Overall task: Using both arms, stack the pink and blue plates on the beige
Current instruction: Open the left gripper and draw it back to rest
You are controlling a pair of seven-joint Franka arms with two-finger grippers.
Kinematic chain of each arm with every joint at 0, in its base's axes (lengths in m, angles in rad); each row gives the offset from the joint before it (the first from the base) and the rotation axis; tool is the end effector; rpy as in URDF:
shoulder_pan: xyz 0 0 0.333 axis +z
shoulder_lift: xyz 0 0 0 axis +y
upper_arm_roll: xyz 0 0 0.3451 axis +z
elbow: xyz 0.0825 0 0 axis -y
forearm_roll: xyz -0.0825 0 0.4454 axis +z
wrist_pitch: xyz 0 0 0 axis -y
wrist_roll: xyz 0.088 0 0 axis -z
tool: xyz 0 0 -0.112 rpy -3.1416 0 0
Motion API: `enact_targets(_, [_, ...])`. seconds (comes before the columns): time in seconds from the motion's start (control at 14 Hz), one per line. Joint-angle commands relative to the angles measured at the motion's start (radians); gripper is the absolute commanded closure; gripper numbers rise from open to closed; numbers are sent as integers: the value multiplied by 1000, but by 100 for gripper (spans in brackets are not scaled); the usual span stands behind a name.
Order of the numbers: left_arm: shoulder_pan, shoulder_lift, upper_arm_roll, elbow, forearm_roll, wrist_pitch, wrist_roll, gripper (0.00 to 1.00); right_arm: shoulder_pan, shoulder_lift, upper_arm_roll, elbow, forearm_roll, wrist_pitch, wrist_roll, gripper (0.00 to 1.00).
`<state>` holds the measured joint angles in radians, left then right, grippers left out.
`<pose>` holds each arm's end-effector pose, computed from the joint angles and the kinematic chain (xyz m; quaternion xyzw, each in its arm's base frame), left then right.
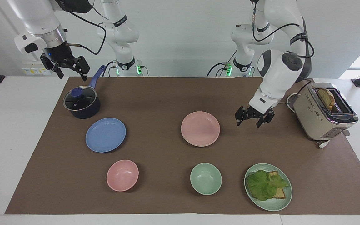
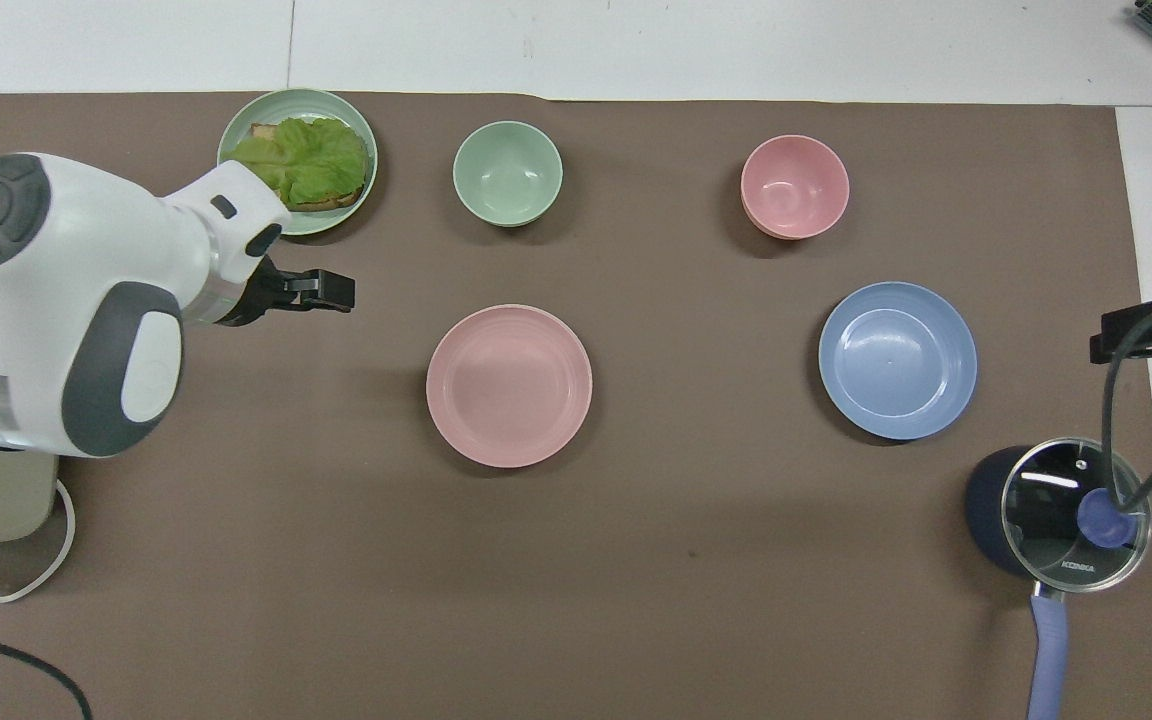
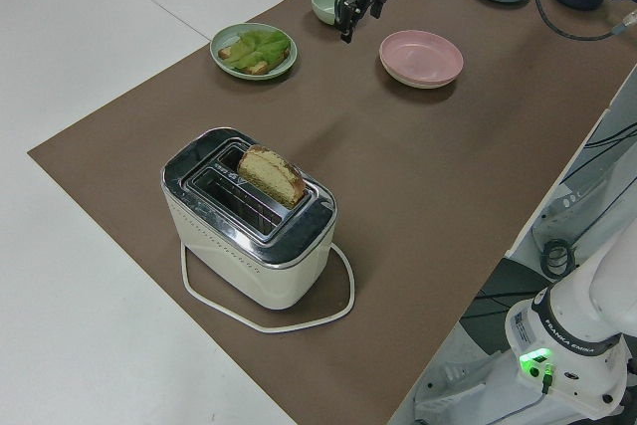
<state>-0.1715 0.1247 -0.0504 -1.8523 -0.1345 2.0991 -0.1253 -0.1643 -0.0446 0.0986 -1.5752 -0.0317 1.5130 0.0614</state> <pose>0.6500 -0.1527 0.4651 0.9960 -0.0175 0.0491 0.0727 0.5934 -0.0413 0.6682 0.9977 -0.0643 -0.0089 0.0180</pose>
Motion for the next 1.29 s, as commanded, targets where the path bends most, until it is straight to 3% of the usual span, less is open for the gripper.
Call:
enact_targets(0.0, [18, -42, 26, 2, 47, -62, 1, 0, -11, -24, 6, -25, 7, 12, 11, 0])
enact_targets(0.29, [18, -106, 118, 24, 84, -174, -2, 0, -6, -24, 7, -25, 6, 19, 12, 0])
enact_targets(0.43, [18, -141, 139, 51, 95, -302, 4, 0, -1, -23, 7, -25, 7, 22, 12, 0])
enact_targets(0.86, [41, -191, 167, 171, 133, -500, 154, 0, -1, -20, 9, -20, 6, 23, 11, 0])
enact_targets(1.21, [43, -224, 162, 173, 133, -580, 147, 0, -12, -21, 6, -28, 4, 58, 8, 0])
